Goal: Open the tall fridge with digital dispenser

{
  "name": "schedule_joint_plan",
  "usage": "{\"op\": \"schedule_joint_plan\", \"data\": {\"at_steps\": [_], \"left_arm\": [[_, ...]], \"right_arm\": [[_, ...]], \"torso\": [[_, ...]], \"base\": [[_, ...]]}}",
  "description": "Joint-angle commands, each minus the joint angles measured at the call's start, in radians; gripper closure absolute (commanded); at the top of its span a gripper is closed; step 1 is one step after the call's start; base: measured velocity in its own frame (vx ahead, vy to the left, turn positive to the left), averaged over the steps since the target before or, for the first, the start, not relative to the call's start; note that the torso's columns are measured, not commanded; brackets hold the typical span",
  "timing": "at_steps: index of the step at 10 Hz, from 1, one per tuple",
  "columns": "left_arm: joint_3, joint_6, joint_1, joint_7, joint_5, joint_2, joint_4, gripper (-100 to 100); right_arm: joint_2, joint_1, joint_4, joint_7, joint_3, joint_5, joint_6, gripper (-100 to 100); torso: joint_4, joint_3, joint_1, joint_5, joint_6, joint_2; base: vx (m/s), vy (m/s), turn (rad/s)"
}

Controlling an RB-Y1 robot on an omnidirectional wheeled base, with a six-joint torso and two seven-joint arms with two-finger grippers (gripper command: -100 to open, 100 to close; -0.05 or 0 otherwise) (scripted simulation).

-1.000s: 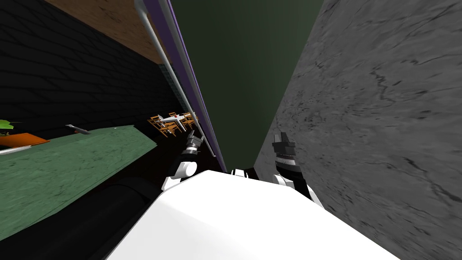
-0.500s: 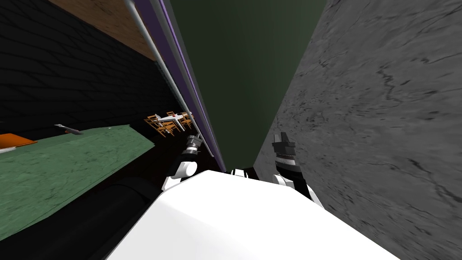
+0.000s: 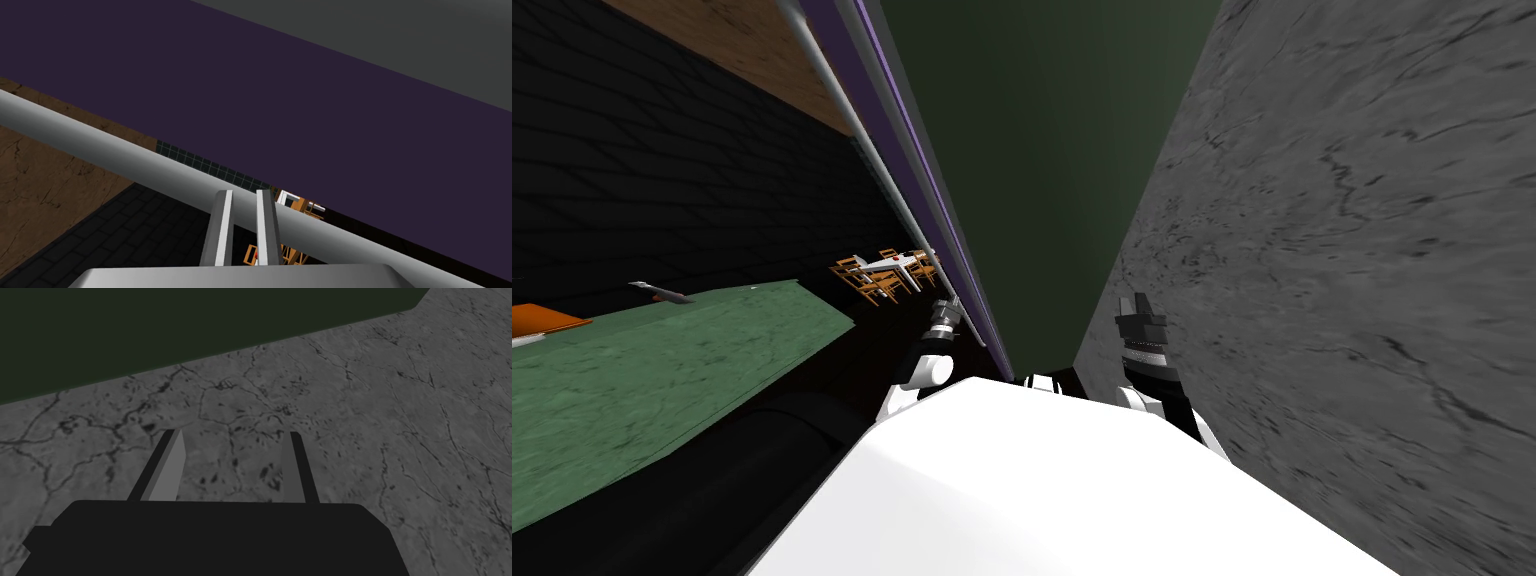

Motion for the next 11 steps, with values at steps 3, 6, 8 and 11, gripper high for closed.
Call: {"op": "schedule_joint_plan", "data": {"at_steps": [3, 6, 8, 11], "left_arm": [[-0.018, -0.056, -0.044, -0.008, -0.019, -0.001, 0.098, -100], [-0.030, -0.091, -0.070, -0.014, -0.032, 0.001, 0.158, -100], [-0.038, -0.112, -0.086, -0.018, -0.039, 0.000, 0.194, -100], [-0.048, -0.140, -0.107, -0.023, -0.049, -0.001, 0.241, -100]], "right_arm": [[0.000, 0.000, 0.000, 0.000, 0.000, 0.000, 0.000, 0], [0.000, 0.000, 0.000, 0.000, 0.000, 0.000, 0.000, 0], [0.000, 0.000, 0.000, 0.000, 0.000, 0.000, 0.000, 0], [0.000, 0.000, 0.000, 0.000, 0.000, 0.000, 0.000, 0]], "torso": [[-0.001, -0.001, -0.001, 0.000, 0.000, -0.002], [-0.001, -0.001, 0.000, 0.000, 0.000, -0.001], [-0.001, -0.001, 0.000, 0.000, 0.000, -0.002], [-0.003, -0.002, 0.001, 0.002, 0.000, -0.003]], "base": [[-0.032, 0.009, -0.017], [-0.030, 0.009, -0.014], [-0.027, 0.011, -0.014], [-0.028, 0.007, -0.013]]}}
